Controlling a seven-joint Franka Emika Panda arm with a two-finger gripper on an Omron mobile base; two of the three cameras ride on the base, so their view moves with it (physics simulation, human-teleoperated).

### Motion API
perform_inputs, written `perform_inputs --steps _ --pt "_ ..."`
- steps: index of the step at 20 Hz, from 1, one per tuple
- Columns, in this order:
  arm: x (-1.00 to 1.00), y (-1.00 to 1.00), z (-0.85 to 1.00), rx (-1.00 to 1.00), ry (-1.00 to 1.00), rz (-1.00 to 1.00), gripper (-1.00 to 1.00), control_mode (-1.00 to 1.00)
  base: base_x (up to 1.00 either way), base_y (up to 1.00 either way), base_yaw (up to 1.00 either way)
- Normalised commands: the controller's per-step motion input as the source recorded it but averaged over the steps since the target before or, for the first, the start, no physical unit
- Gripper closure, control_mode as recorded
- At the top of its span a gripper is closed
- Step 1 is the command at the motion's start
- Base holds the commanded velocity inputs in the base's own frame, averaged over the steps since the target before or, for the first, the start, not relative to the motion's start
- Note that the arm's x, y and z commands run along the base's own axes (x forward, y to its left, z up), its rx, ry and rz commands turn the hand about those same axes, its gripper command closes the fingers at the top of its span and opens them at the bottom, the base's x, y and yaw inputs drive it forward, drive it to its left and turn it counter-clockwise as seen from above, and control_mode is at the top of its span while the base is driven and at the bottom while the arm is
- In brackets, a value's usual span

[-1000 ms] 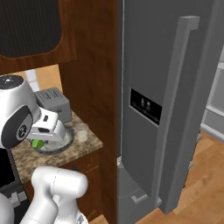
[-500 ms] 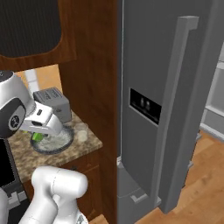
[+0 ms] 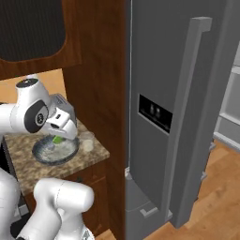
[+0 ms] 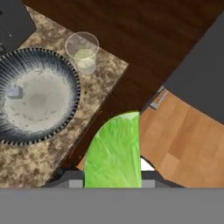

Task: Grab a lemon wedge from the fridge and one ice cube from the ice bowl, and put them in the glass of lemonade.

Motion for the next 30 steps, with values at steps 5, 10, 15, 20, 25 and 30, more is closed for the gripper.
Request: perform_inputs --steps 5,10,15,20,25,30 --pt "1.00 0.00 -0.72 0.11 0.07 0.00 1.00 -1.00 0.00 0.00 0.00" --pt "0.86 0.00 -0.17 0.01 0.03 0.00 1.00 -1.00 0.00 0.00 0.00" --pt "0.70 0.07 -0.34 0.00 0.00 0.00 1.00 -1.00 0.00 0.00 0.00" --pt "0.09 0.00 -0.30 0.00 0.01 0.00 1.00 -1.00 0.00 0.00 0.00" --pt "0.04 0.00 -0.18 -0.01 0.00 0.00 1.00 -1.00 0.00 0.00 0.00" --pt "0.23 0.00 -0.03 0.00 0.00 0.00 1.00 -1.00 0.00 0.00 0.00"
